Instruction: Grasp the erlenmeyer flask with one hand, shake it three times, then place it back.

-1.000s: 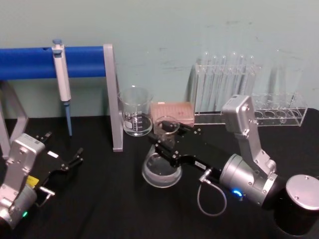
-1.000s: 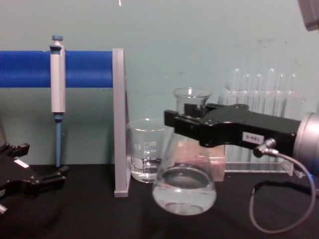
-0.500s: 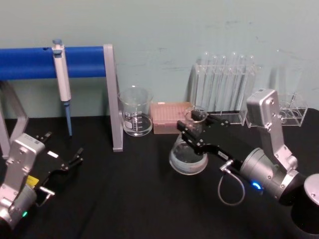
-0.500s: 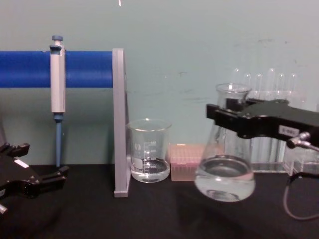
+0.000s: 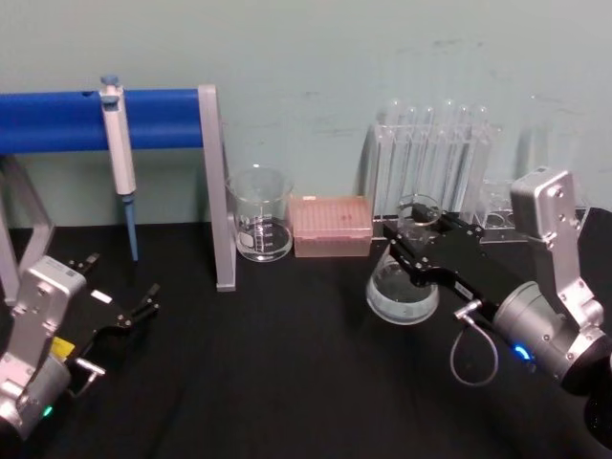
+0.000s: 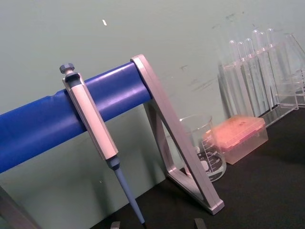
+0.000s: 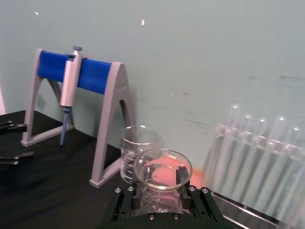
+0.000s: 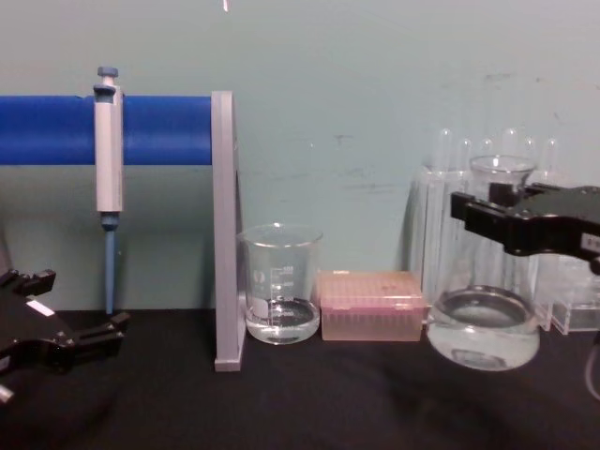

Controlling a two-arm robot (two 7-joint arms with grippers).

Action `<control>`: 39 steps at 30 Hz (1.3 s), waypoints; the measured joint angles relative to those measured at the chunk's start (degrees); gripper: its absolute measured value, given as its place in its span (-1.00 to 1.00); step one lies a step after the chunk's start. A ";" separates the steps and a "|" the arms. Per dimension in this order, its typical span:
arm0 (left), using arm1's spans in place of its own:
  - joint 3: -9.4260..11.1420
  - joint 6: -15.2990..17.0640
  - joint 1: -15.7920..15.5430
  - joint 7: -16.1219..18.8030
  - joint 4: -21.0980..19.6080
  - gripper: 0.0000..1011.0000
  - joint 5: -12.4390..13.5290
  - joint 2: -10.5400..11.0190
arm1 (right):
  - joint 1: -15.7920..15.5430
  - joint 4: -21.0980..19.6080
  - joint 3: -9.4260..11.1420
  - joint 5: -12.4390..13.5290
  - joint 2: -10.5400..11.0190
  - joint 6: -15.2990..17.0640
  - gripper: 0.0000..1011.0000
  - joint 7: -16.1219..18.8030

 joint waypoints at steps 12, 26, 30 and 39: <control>0.00 0.00 0.00 0.00 0.00 0.98 0.00 0.00 | -1.13 -0.46 1.82 -1.27 -0.85 0.54 -0.11 -0.12; 0.00 0.00 0.00 0.00 0.00 0.98 0.00 0.00 | -0.19 0.00 0.79 -1.65 -1.87 0.52 -0.11 2.12; 0.00 0.00 0.00 0.00 0.00 0.98 0.00 0.00 | 0.36 0.24 -0.01 -1.45 -2.21 0.38 -0.11 2.99; 0.00 0.00 0.00 0.00 0.00 0.98 0.00 0.00 | 1.60 0.63 -2.59 -0.17 -2.63 0.04 -0.11 5.58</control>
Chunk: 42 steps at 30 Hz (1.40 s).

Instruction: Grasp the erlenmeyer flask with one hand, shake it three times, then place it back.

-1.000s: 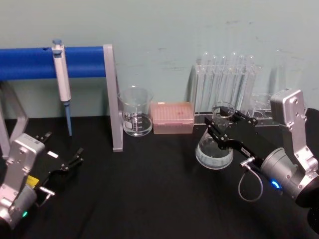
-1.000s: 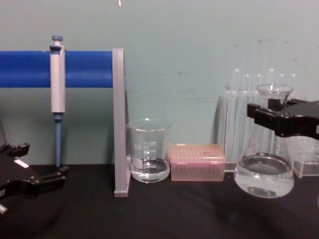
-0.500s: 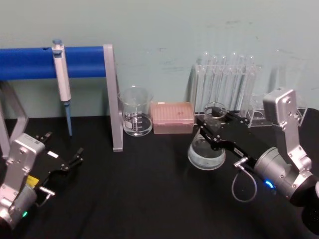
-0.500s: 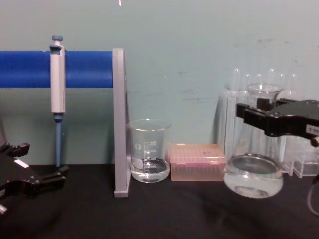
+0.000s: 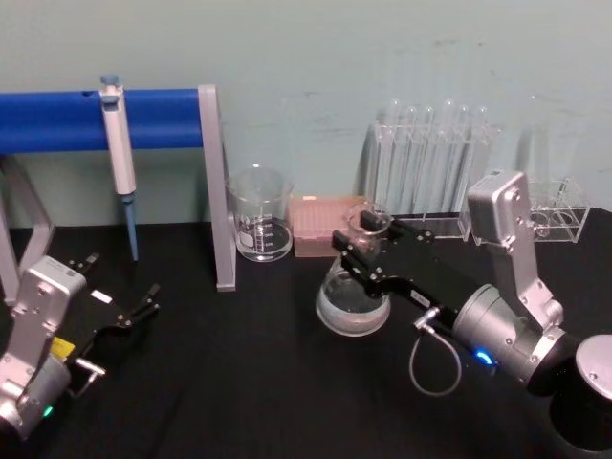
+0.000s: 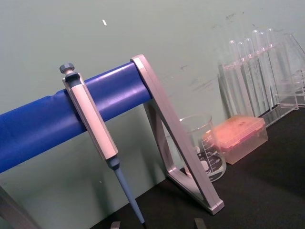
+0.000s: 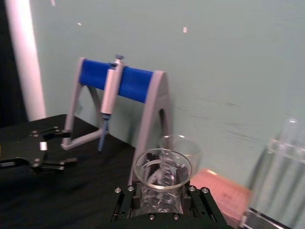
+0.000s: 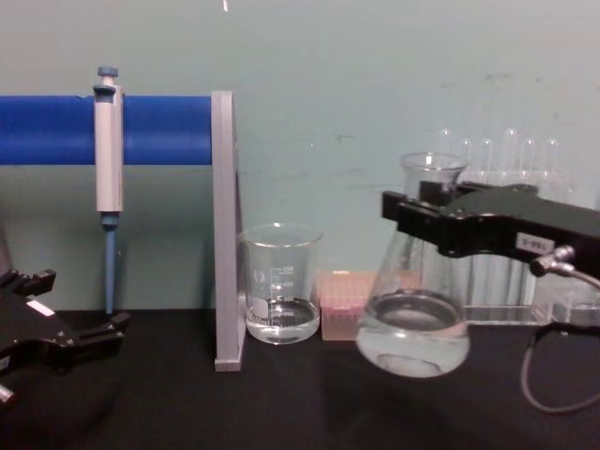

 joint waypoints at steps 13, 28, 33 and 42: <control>0.00 0.00 0.00 0.00 0.00 0.98 0.00 0.00 | 0.46 0.09 -2.69 1.59 0.63 0.24 -0.11 1.45; 0.00 0.00 0.00 0.00 0.00 0.98 0.00 0.00 | 0.59 2.77 -3.83 2.06 0.84 -1.11 -0.11 1.44; 0.00 0.00 0.00 0.00 0.00 0.98 0.00 0.00 | 0.84 4.15 -4.17 2.07 0.61 -1.84 -0.11 1.66; 0.00 0.00 0.00 0.00 0.00 0.98 0.00 0.00 | 0.90 5.50 -4.54 2.15 0.41 -2.01 -0.11 1.84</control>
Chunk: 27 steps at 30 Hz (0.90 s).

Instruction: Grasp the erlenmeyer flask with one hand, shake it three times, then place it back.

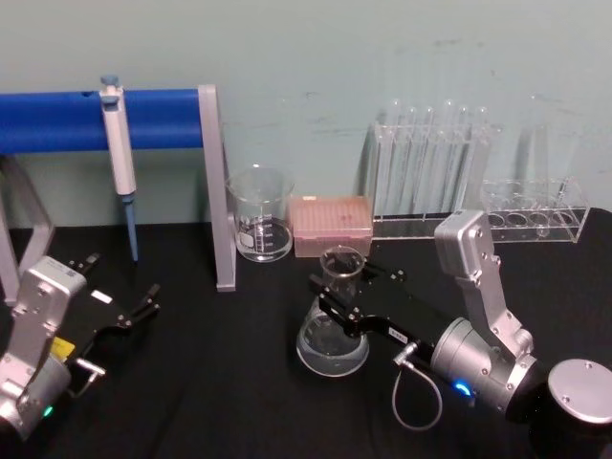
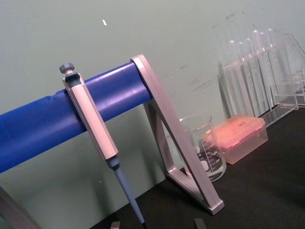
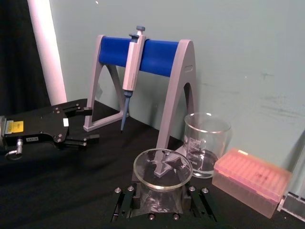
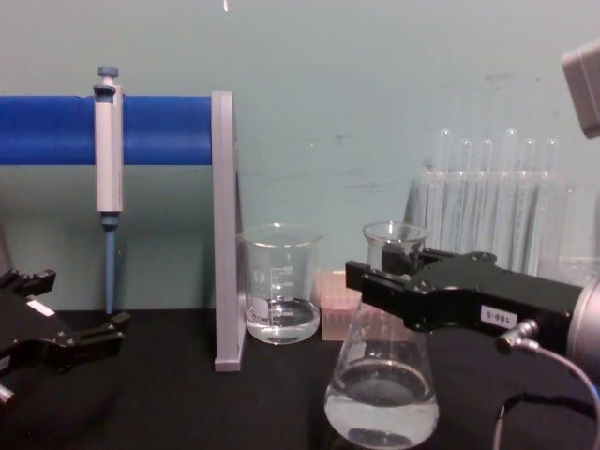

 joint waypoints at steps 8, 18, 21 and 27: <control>0.00 0.00 0.00 0.00 0.00 0.98 0.00 0.00 | -0.05 1.02 -0.18 -0.05 -0.04 -0.12 -0.11 0.01; 0.00 0.00 0.00 0.00 0.00 0.98 0.00 0.00 | 0.17 2.57 -0.50 -0.22 -0.22 -0.62 -0.11 0.45; 0.00 0.00 0.00 0.00 0.00 0.98 0.00 0.00 | 0.24 2.85 -0.54 -0.29 -0.29 -0.67 -0.11 0.47; 0.00 0.00 0.00 0.00 0.00 0.98 0.01 0.00 | 0.40 3.50 -0.74 -0.52 -0.51 -0.89 -0.11 0.55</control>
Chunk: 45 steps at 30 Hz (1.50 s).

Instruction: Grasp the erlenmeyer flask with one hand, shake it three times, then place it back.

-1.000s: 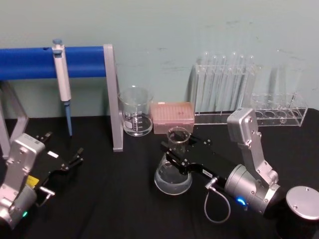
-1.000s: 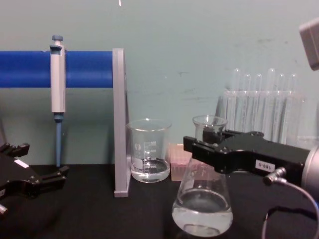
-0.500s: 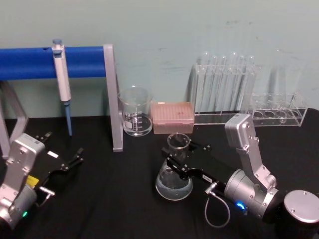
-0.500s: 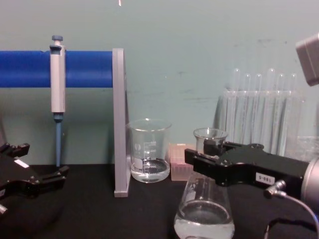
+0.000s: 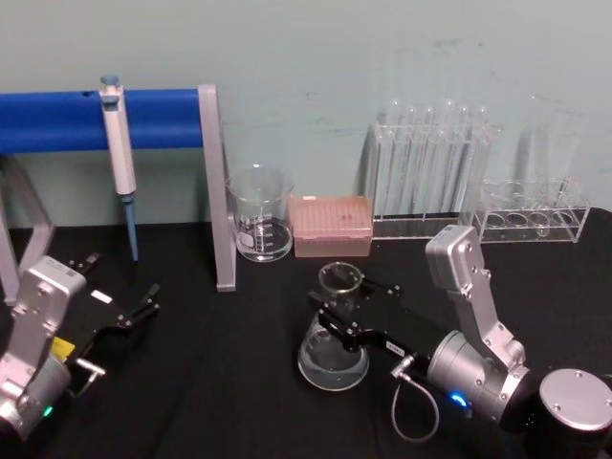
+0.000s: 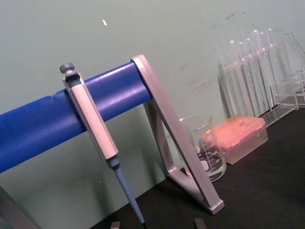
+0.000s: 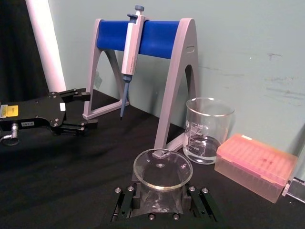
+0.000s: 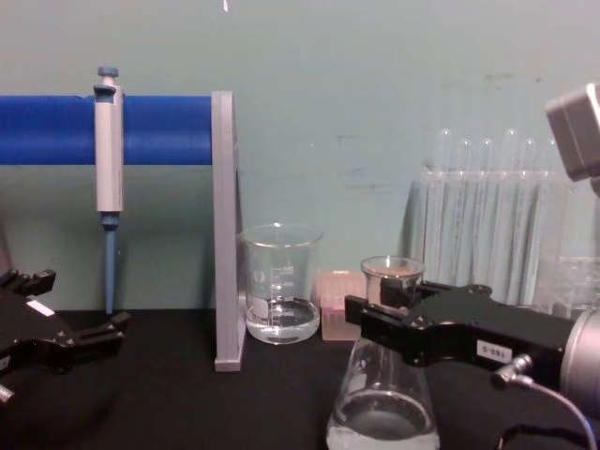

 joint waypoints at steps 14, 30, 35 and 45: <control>0.00 0.00 0.00 0.00 0.00 0.98 0.00 0.00 | 0.04 0.98 -0.17 -0.41 0.00 -0.01 -0.11 0.25; 0.00 0.00 0.00 0.00 0.00 0.98 0.00 0.00 | 0.11 1.61 -0.20 -0.99 -0.07 0.53 -0.11 -0.06; 0.00 0.00 0.00 0.00 0.00 0.98 0.00 0.00 | 0.11 1.61 -0.20 -0.99 -0.06 0.55 -0.11 -0.07; 0.00 0.00 0.00 0.00 0.00 0.98 0.00 0.00 | 0.09 1.55 -0.17 -1.00 -0.04 0.56 -0.09 -0.09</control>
